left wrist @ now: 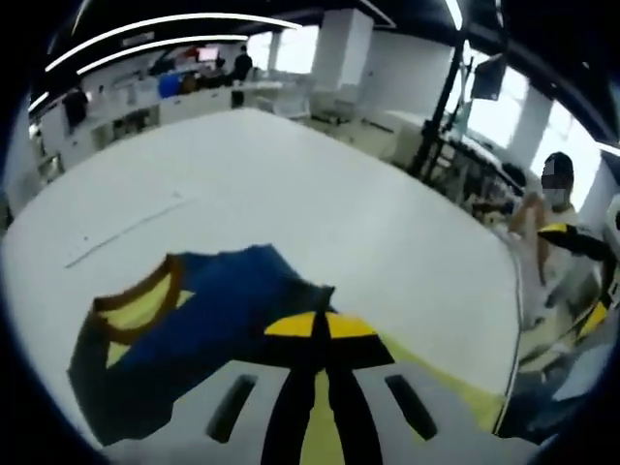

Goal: Fold the garment on the visible template until the final outline fits inside the template.

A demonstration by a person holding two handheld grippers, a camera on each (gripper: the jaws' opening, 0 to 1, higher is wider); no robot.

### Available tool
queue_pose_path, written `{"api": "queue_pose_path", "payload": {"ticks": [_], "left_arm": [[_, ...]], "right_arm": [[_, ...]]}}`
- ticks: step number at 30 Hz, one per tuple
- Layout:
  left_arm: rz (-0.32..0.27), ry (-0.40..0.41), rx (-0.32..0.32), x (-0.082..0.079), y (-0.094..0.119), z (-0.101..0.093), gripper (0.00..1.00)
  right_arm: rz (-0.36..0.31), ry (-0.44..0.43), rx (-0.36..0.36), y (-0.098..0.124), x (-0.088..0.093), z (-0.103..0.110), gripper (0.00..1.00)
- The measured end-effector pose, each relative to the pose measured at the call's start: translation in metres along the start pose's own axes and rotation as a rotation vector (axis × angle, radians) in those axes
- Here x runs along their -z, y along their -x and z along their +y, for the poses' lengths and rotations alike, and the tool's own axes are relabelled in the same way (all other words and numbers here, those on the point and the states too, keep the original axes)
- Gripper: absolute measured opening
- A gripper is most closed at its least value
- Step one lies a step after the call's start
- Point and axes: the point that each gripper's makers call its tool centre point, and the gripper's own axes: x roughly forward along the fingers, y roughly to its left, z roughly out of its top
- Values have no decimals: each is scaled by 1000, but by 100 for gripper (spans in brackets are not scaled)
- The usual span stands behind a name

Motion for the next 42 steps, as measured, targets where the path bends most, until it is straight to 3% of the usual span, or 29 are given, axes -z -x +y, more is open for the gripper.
{"api": "queue_pose_path", "payload": {"ticks": [10, 29, 32, 35, 42], "left_arm": [[48, -21, 16, 18, -7, -7, 0], [69, -49, 28, 38, -11, -12, 0], [86, -56, 68, 43, -12, -19, 2], [77, -49, 95, 42, -13, -27, 0], [68, -67, 88, 39, -12, -28, 1]], "right_arm": [[0, 8, -16, -2, -1, 5, 95], [8, 12, -30, -2, 1, 10, 95], [8, 16, -33, -1, 1, 11, 96], [10, 21, -36, -2, 0, 12, 96], [14, 30, -41, -1, -2, 15, 96]]}}
